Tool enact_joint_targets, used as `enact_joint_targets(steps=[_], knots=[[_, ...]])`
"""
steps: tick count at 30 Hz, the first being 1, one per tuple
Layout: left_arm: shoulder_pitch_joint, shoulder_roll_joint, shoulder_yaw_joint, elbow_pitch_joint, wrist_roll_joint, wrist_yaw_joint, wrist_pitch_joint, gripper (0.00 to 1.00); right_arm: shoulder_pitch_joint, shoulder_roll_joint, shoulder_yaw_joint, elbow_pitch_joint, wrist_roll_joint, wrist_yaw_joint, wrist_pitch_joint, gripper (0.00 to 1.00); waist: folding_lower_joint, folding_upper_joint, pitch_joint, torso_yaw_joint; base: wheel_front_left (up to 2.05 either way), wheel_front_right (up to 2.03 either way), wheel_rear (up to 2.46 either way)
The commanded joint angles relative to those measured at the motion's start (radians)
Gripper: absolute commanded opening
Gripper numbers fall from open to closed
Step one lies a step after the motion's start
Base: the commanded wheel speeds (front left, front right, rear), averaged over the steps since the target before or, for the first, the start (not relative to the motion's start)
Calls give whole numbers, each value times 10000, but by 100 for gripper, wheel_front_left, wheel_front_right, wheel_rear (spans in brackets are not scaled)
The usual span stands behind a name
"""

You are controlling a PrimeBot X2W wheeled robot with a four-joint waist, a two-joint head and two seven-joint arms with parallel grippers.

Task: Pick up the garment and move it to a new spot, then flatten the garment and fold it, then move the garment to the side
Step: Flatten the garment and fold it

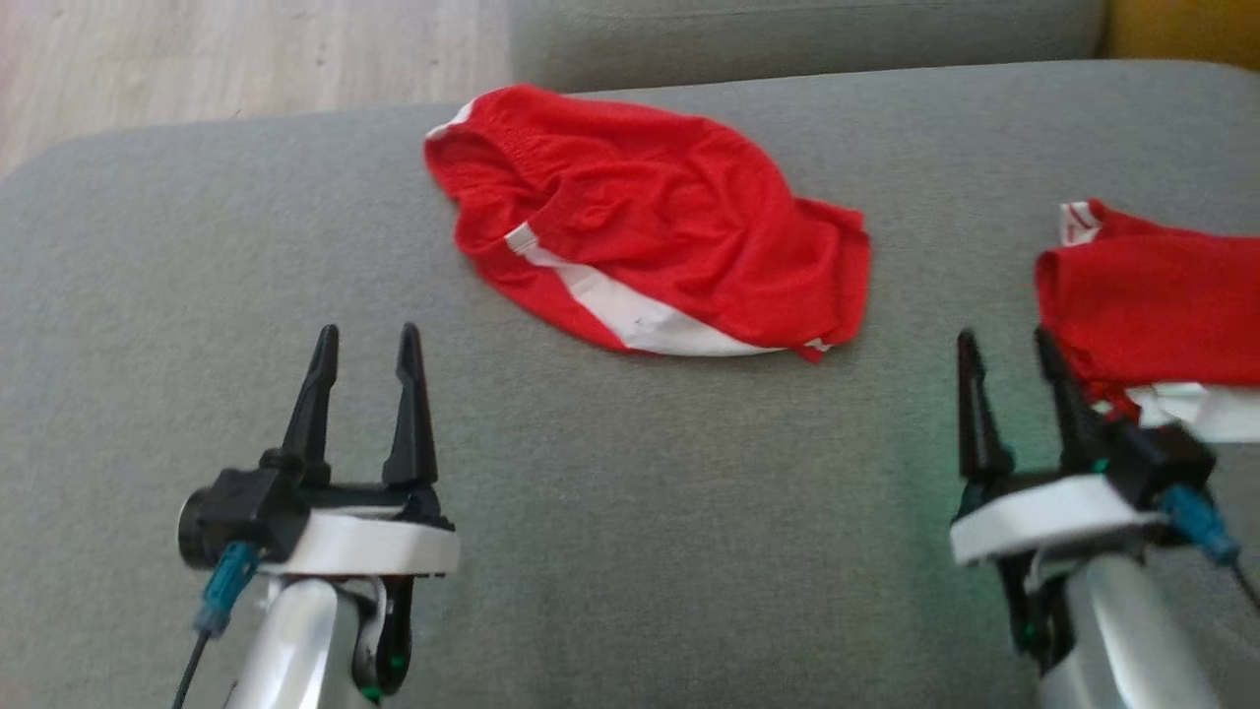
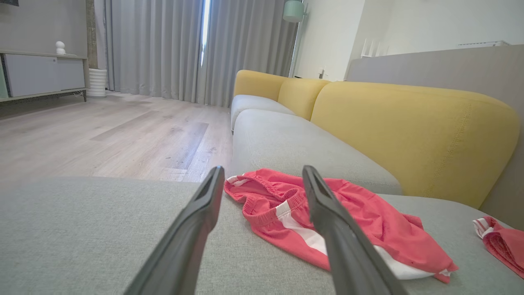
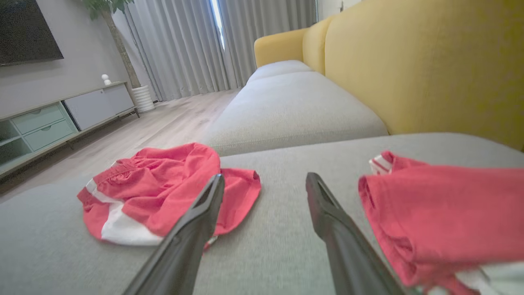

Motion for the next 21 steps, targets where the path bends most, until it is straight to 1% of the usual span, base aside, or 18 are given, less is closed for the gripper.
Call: enact_joint_targets(steps=[1,7,11,14,17,19,21], knots=[[-114,40,402,-257,-34,-47,-93,100,-8,99,372,-307,156,-7,-107,100,1,0,-163,-257,0,0,0],[-75,42,520,38,129,-201,-93,100,167,102,562,-508,355,-7,-108,100,1,0,-142,-649,0,0,0],[-539,325,389,440,435,-371,-93,100,-32,103,739,-602,453,-7,-108,100,1,0,170,-838,0,0,0],[-1420,853,66,974,685,-542,229,100,-185,103,811,-708,536,-7,-108,100,1,0,553,-924,0,0,0],[-2680,1571,-431,1552,876,-690,1015,100,-358,103,913,-795,603,-7,-108,100,1,0,979,-1049,0,0,0],[-3591,2082,-1037,2003,913,-743,1874,100,-488,104,1001,-838,643,-7,-108,100,1,0,1263,-1176,0,0,0],[-4490,2587,-2075,2316,390,-755,2701,100,-641,104,1110,-862,704,-7,-108,100,1,0,1513,-1353,0,0,0]])
